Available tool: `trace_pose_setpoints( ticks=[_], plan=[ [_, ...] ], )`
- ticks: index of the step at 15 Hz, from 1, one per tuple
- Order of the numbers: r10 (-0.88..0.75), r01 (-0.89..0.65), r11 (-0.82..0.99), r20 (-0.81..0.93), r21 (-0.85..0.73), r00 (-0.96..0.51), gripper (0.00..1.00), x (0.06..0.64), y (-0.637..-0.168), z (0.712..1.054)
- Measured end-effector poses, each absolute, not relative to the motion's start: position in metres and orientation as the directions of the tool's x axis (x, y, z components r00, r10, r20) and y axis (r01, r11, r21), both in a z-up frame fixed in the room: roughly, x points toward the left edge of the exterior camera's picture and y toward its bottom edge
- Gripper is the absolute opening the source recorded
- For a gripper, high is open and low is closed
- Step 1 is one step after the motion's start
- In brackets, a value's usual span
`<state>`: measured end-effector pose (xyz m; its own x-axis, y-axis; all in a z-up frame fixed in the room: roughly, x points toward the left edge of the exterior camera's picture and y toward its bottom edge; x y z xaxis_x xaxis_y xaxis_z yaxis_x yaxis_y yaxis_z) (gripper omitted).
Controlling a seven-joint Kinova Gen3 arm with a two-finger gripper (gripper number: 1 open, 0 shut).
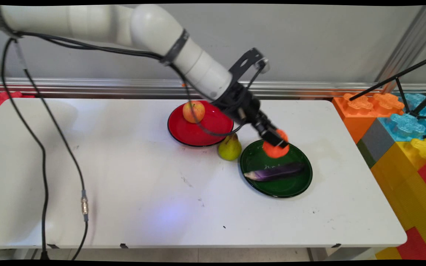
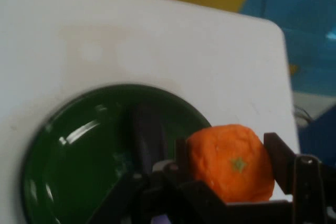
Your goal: Place the picked object on the table
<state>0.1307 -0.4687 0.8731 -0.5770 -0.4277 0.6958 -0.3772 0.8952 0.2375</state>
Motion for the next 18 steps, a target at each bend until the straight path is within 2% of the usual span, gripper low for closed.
trace_pose_setpoints(
  ticks=[7, 18],
  plan=[
    [-0.382, -0.321, 0.922, 0.635, 0.215, -0.671, 0.0, 0.19, -0.43, 0.861],
    [-0.308, -0.292, 0.948, 0.585, 0.126, -0.75, 0.0, 0.272, -0.421, 0.816]
  ],
)
